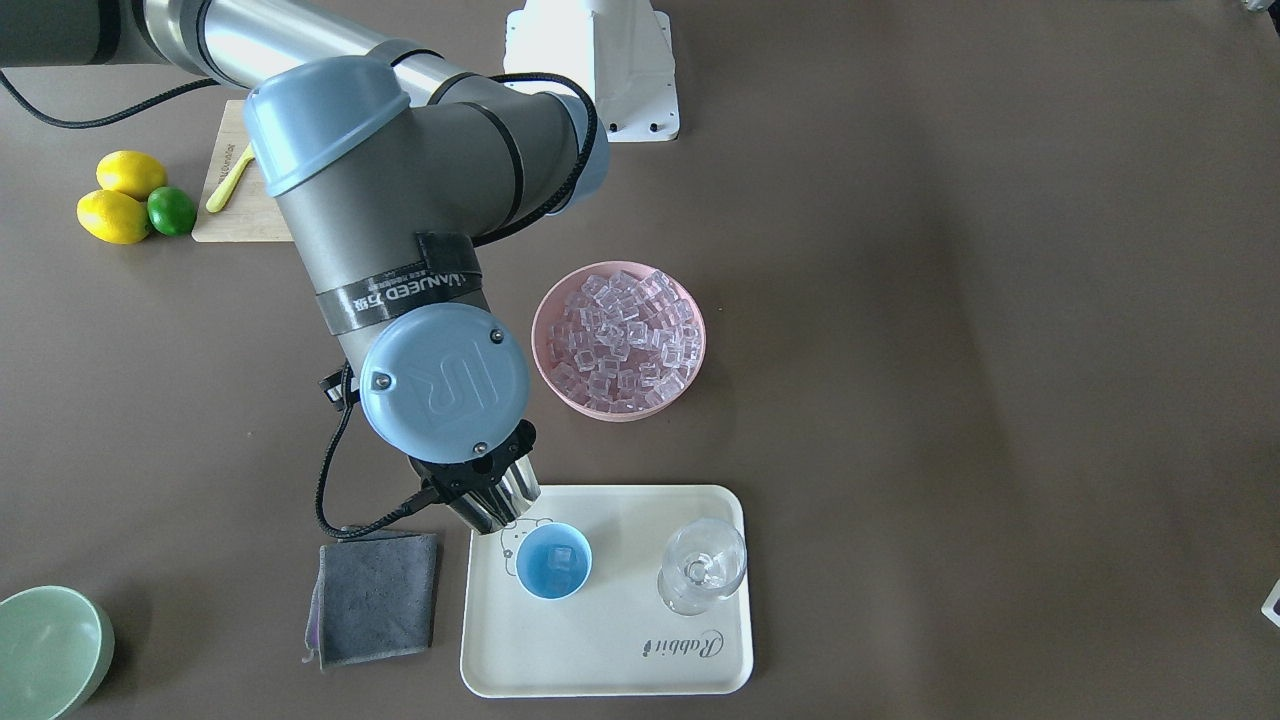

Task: Put ice in cup with scoop
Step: 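Carry the empty scoop back away from the tray with the right gripper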

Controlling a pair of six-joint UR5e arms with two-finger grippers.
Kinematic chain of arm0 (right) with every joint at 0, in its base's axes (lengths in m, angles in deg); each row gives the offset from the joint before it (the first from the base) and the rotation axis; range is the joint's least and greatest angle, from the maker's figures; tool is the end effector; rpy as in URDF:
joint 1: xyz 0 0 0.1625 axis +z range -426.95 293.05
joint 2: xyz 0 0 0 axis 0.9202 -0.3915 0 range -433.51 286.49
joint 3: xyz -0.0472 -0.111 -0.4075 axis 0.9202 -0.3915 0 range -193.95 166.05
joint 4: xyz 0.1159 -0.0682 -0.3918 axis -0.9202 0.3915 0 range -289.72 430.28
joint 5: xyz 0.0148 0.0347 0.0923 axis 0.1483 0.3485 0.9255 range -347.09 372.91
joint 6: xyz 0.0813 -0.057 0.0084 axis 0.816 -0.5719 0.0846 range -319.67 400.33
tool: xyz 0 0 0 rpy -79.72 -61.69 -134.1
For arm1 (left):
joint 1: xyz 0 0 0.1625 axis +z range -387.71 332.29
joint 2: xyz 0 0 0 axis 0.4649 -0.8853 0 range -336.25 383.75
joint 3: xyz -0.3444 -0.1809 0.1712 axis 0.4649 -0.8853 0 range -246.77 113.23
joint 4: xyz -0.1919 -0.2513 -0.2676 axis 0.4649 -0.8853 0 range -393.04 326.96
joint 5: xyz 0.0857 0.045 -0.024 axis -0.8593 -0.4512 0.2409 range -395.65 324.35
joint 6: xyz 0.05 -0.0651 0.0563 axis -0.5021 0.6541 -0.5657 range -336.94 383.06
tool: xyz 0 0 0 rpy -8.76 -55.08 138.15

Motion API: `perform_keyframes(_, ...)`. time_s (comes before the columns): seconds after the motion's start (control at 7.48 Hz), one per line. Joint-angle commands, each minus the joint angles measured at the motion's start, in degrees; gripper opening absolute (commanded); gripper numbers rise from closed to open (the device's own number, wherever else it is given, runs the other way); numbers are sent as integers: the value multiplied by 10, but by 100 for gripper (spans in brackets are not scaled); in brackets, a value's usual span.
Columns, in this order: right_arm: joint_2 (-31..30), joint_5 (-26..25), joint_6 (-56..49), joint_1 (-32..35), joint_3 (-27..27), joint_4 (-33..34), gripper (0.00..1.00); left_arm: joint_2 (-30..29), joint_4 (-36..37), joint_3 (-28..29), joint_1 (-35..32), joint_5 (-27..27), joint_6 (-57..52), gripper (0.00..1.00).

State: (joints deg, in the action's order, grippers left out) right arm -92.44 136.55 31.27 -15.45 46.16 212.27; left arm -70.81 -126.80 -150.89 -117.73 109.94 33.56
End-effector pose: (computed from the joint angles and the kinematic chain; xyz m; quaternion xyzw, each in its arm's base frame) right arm -0.4240 -0.6588 0.1423 -0.1604 -0.2557 -0.3593 0.8831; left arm -0.0514 -0.5280 0.6472 -0.0238 0.4660 -0.0713 0.8816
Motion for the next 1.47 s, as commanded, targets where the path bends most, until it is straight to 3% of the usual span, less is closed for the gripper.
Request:
perform_keyframes(0.0,-65,-10,5,54,96,0,0,2,3,-3,2,-4,49,99)
perform_keyframes(0.13,-100,-10,10,83,141,0,0,0,4,-16,9,-14,49,99)
perform_keyframes(0.4,-234,-14,71,138,297,-30,0,1,43,-47,19,-46,39,99)
perform_keyframes(0.67,-386,-10,210,137,425,-125,0,1,47,-58,27,-68,-41,99)
perform_keyframes(0.94,-490,3,345,136,475,-230,0,9,74,-77,26,-73,-118,99)
perform_keyframes(1.07,-547,51,407,134,503,-269,0,12,76,-83,20,-83,-133,99)
perform_keyframes(1.34,-634,91,518,131,522,-395,0,28,89,-93,20,-85,-131,99)
